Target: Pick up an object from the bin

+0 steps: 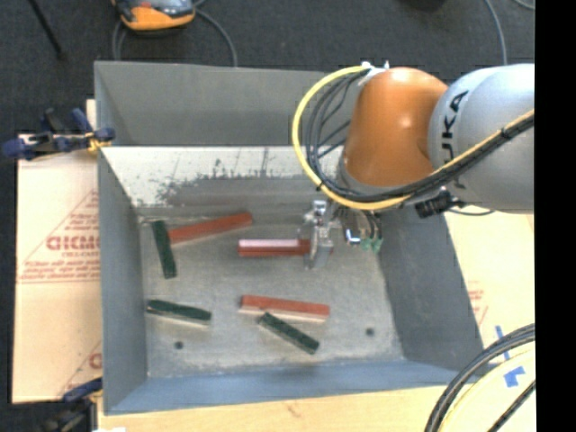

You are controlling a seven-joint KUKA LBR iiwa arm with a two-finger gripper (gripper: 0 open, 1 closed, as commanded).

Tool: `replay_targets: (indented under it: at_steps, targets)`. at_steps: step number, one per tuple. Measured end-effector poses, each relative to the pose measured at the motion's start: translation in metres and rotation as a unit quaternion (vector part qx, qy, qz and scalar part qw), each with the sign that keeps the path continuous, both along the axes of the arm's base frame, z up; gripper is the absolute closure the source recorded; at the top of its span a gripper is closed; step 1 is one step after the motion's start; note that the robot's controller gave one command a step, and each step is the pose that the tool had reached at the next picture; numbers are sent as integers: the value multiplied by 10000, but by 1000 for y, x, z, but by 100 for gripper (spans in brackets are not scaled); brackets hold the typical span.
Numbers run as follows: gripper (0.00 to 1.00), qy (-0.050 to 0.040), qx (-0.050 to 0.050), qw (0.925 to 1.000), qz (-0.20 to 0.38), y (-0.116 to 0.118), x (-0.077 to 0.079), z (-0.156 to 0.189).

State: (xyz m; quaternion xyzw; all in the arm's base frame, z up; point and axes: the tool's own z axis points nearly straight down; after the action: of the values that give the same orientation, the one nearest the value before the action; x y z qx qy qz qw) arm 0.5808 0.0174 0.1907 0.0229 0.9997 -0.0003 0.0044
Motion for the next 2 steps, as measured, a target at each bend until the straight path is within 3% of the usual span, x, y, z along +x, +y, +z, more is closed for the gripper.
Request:
replay_targets:
  at_steps: [1, 2]
  targets:
    - [100, -28, -1, 9999, 138, -15, 5, -39]
    - [100, 5, -9, 9970, 773, -34, 22, -98]
